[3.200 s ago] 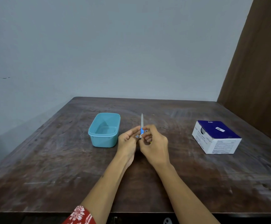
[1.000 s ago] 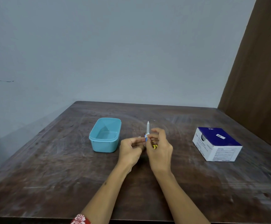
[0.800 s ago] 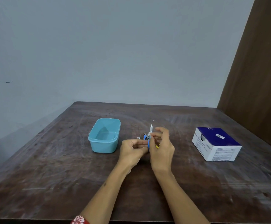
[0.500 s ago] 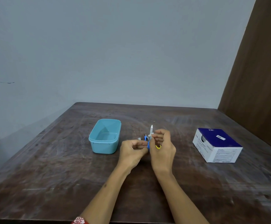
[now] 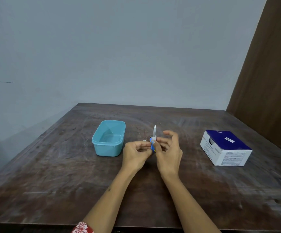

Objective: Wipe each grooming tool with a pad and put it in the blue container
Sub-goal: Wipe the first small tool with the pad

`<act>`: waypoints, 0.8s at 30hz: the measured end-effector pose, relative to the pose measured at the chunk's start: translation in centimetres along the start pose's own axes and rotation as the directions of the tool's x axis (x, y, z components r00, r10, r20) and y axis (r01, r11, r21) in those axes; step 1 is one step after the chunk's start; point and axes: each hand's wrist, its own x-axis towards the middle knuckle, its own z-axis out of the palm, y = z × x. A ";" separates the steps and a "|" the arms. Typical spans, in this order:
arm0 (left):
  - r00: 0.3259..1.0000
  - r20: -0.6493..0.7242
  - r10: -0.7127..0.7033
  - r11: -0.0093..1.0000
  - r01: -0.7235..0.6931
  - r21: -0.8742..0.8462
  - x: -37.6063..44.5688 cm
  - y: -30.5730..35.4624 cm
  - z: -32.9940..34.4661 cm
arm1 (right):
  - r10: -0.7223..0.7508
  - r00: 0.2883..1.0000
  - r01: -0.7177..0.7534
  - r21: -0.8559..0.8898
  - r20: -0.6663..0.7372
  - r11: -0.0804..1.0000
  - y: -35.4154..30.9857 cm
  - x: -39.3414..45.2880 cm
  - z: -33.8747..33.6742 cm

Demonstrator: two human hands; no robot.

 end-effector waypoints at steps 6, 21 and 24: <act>0.988 0.145 -0.045 0.995 0.032 0.091 -0.2 -0.1 0.2 | 0.041 0.974 -0.015 0.120 -0.222 0.993 -0.3 0.6 -0.4; 0.988 0.155 0.020 0.981 -0.050 0.189 0.0 0.0 -0.2 | 0.144 0.972 -0.097 0.238 -0.188 0.966 -0.2 0.7 -0.5; 0.989 0.139 0.043 0.985 -0.066 0.162 -0.1 -0.1 -0.2 | 0.135 0.983 -0.104 0.223 -0.127 0.969 -0.3 0.5 -0.3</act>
